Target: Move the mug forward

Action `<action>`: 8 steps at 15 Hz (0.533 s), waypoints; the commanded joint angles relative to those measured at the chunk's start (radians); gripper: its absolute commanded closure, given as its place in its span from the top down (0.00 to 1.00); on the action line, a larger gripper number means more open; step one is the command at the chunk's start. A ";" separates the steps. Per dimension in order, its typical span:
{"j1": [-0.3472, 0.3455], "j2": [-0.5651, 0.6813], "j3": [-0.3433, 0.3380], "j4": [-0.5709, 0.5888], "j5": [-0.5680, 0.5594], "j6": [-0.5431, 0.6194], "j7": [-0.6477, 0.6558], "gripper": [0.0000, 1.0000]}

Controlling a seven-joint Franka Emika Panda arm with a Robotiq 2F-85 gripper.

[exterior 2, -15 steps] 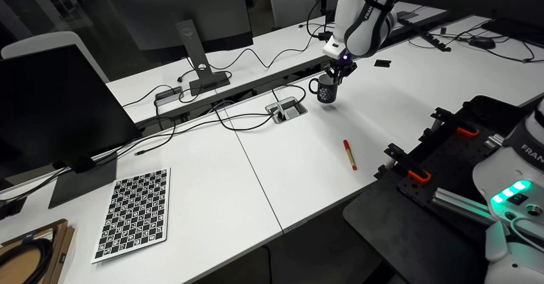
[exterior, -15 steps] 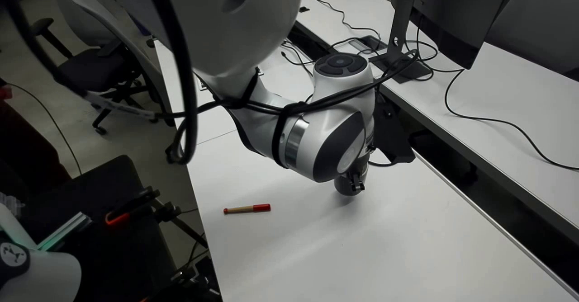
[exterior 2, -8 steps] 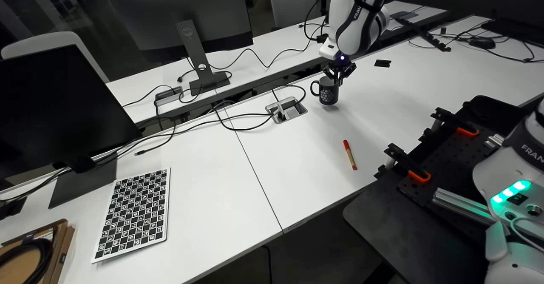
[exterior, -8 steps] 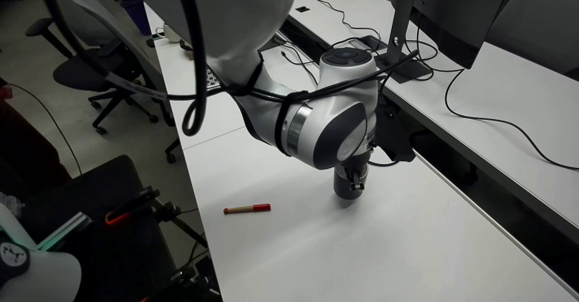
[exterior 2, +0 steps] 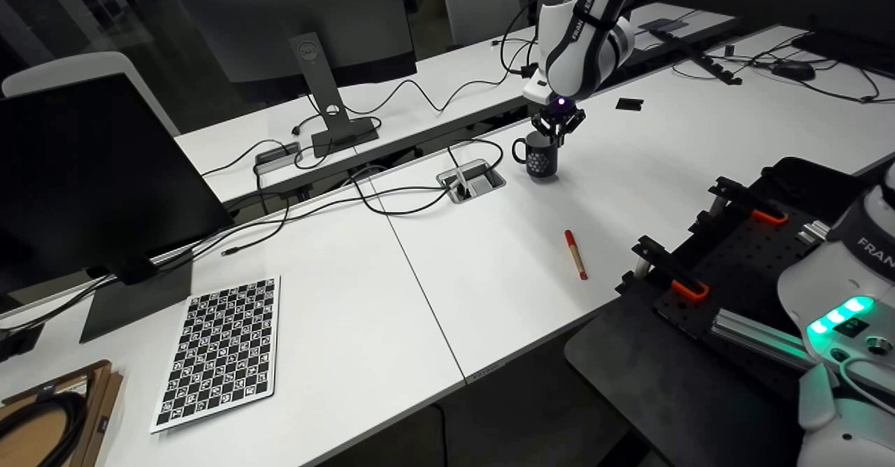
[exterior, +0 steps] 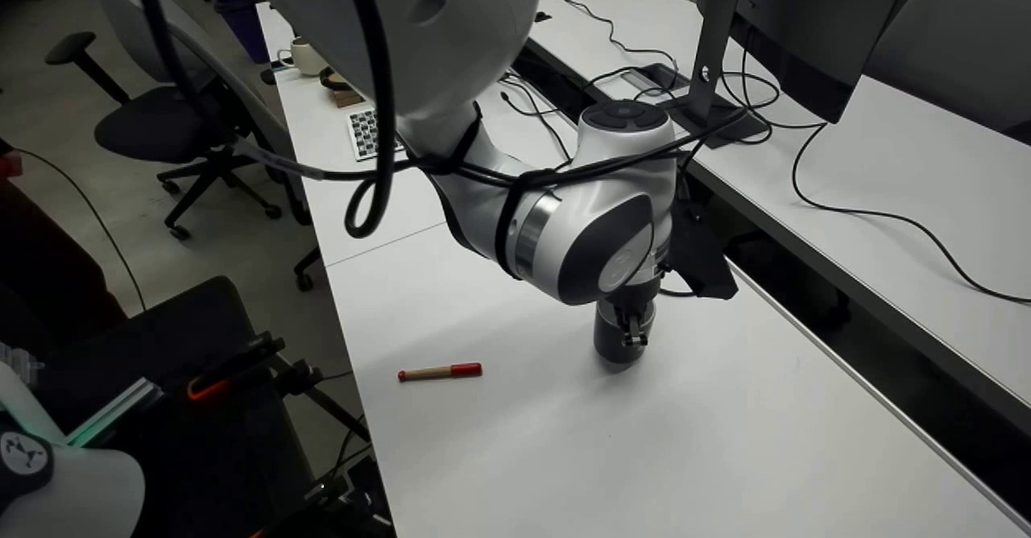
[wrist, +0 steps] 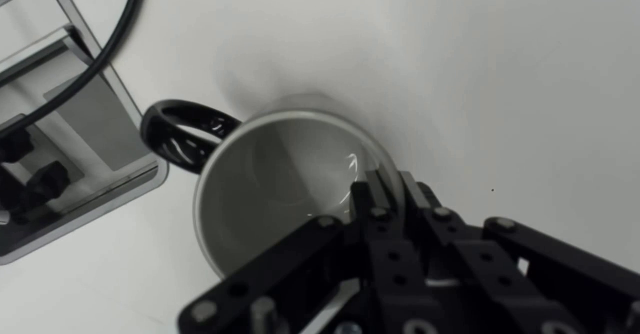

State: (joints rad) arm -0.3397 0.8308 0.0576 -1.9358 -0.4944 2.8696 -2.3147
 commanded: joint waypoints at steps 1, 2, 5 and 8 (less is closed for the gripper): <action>0.022 0.033 -0.015 0.047 0.049 -0.012 -0.038 0.02; 0.023 0.039 -0.016 0.051 0.051 -0.011 -0.039 0.02; 0.023 0.054 -0.014 0.063 0.058 -0.013 -0.040 0.02; 0.022 0.065 -0.012 0.070 0.062 -0.012 -0.041 0.02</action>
State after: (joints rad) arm -0.3320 0.8800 0.0541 -1.9000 -0.4721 2.8696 -2.3189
